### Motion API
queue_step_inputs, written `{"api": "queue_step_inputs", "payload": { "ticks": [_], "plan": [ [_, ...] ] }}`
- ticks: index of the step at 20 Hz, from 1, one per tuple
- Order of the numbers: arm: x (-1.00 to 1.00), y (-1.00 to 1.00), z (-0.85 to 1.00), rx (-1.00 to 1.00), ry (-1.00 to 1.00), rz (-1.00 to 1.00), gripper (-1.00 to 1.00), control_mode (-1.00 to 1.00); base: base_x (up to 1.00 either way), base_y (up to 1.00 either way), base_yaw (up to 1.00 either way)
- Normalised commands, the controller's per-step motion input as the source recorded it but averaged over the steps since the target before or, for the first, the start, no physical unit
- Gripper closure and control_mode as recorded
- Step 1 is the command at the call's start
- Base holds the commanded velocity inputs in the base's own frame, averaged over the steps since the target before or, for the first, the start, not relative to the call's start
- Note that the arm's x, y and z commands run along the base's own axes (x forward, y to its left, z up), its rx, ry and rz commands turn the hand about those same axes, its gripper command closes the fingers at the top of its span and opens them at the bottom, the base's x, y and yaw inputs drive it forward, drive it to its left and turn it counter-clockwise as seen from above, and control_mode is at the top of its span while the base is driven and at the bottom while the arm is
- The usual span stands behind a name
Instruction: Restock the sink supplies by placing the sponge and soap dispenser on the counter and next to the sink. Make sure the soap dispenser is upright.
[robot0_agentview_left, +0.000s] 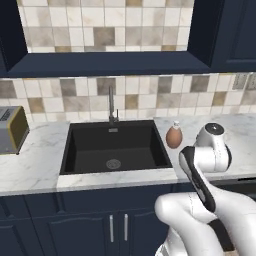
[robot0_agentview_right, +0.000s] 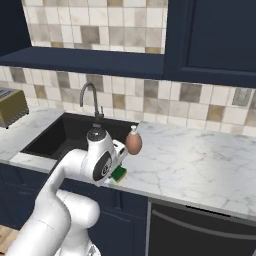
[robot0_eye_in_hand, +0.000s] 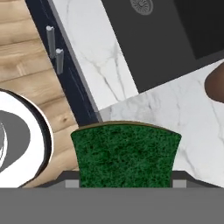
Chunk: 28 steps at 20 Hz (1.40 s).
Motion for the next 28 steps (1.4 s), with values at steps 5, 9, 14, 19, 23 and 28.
{"api": "queue_step_inputs", "payload": {
  "ticks": [5,9,14,19,23,28],
  "plan": [
    [0.75,0.00,-0.14,0.00,0.24,0.14,1.00,-1.00,0.00,0.00,0.00],
    [0.37,-0.07,-0.34,0.00,0.10,0.21,1.00,-1.00,0.00,0.00,0.00],
    [0.08,-0.31,-0.42,0.00,0.00,0.19,1.00,-1.00,0.00,0.00,0.00],
    [0.05,-0.04,-0.35,0.00,0.00,0.12,1.00,-1.00,0.00,0.00,0.00],
    [0.12,0.11,-0.25,0.00,0.00,0.05,1.00,-1.00,0.00,0.00,0.00],
    [0.19,0.06,-0.16,0.00,0.00,0.00,1.00,-1.00,0.00,0.00,0.00]
  ]
}}
